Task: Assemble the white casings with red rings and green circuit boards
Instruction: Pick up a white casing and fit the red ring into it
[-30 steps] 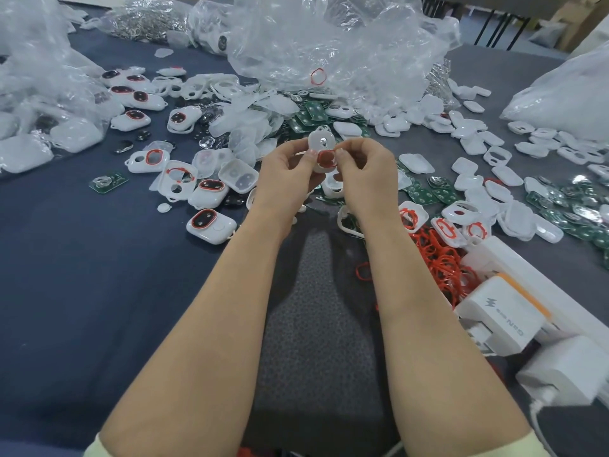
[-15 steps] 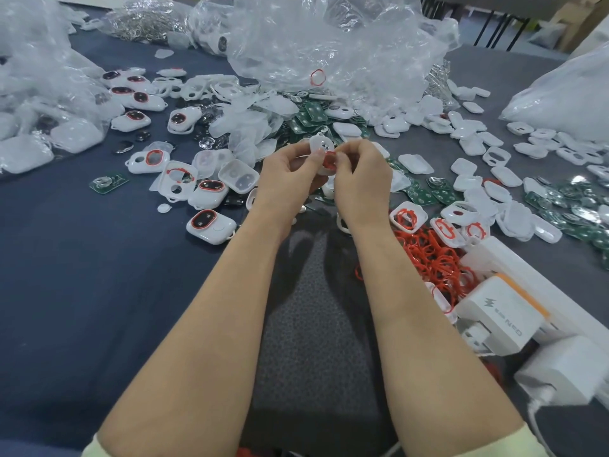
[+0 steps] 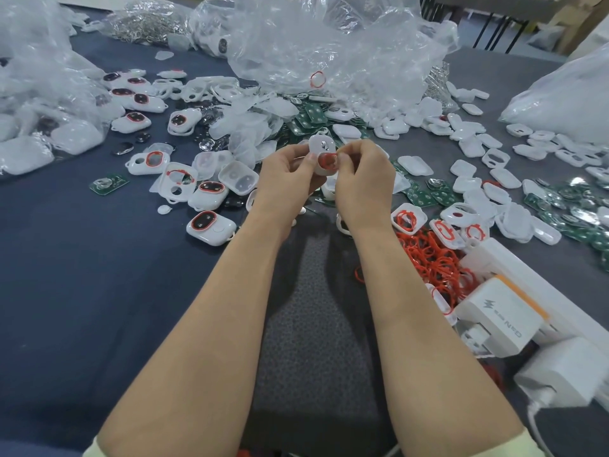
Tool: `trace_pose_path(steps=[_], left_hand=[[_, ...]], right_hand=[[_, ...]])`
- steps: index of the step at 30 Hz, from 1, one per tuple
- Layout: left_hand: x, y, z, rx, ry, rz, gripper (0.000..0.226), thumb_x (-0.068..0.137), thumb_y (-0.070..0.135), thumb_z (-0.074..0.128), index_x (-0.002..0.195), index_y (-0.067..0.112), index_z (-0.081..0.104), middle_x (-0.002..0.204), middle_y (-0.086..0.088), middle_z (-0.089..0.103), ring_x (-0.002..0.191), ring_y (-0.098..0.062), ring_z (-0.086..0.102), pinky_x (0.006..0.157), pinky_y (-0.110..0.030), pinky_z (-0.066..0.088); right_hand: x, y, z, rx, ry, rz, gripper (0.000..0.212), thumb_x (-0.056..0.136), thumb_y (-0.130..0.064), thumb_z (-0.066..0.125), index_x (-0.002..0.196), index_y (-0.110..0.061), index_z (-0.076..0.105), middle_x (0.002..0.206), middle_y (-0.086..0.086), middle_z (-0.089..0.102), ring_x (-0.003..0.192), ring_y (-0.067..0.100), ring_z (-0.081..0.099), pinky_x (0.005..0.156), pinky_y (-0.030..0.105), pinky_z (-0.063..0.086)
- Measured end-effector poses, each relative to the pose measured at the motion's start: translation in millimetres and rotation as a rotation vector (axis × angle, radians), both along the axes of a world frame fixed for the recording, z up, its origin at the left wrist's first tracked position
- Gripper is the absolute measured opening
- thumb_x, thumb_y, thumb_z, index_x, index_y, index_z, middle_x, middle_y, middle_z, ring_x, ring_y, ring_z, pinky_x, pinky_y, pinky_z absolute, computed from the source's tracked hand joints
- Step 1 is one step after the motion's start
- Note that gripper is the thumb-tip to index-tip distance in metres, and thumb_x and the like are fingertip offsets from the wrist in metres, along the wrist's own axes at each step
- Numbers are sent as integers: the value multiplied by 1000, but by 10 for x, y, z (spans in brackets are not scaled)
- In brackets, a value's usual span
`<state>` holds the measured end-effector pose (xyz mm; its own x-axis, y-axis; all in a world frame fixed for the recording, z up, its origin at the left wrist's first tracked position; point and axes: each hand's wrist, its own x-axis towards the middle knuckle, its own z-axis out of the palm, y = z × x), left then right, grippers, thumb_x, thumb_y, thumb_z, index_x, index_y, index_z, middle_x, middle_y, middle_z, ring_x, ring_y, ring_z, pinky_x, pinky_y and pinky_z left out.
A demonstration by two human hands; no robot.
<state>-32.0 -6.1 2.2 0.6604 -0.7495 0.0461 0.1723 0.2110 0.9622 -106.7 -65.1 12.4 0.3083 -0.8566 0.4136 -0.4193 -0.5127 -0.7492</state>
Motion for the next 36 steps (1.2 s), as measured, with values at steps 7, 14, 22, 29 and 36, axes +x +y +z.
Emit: trace_pose_path(steps=[7, 14, 22, 29, 36], left_hand=[[-19, -11, -9, 21, -34, 23, 15, 99, 5, 47, 110, 4, 58, 82, 0, 71, 74, -6, 69, 81, -23, 56], [-53, 27, 19, 39, -137, -1, 11, 93, 10, 61, 103, 7, 61, 89, -5, 72, 82, -13, 70, 85, -29, 57], [-50, 50, 17, 54, -156, 26, 11, 94, 5, 57, 105, 3, 59, 84, -4, 70, 68, -2, 67, 72, -18, 56], [-21, 49, 6, 27, -76, 45, 8, 95, 1, 54, 101, 4, 58, 78, -1, 69, 62, -1, 67, 64, -15, 54], [63, 97, 8, -51, -28, -52, 11, 95, 2, 53, 104, 5, 59, 79, 3, 75, 80, -10, 72, 71, -18, 54]], right_hand=[[20, 6, 6, 19, 3, 2, 14, 92, -7, 52, 99, -3, 63, 103, 13, 65, 99, 26, 59, 88, 30, 42], [17, -3, -5, 30, 10, 0, 15, 93, -6, 50, 100, -3, 63, 104, 13, 65, 100, 27, 58, 88, 31, 42], [60, 25, -56, -39, 20, -30, 16, 93, -5, 48, 102, 0, 60, 108, 15, 61, 102, 25, 53, 73, 14, 24], [86, 65, -60, -28, -29, 11, 11, 92, -4, 50, 98, 0, 59, 105, 16, 59, 98, 25, 52, 75, 15, 28], [-67, -80, -18, 534, -265, 308, 14, 98, -15, 51, 98, -11, 64, 90, 4, 67, 62, 3, 55, 62, 20, 49]])
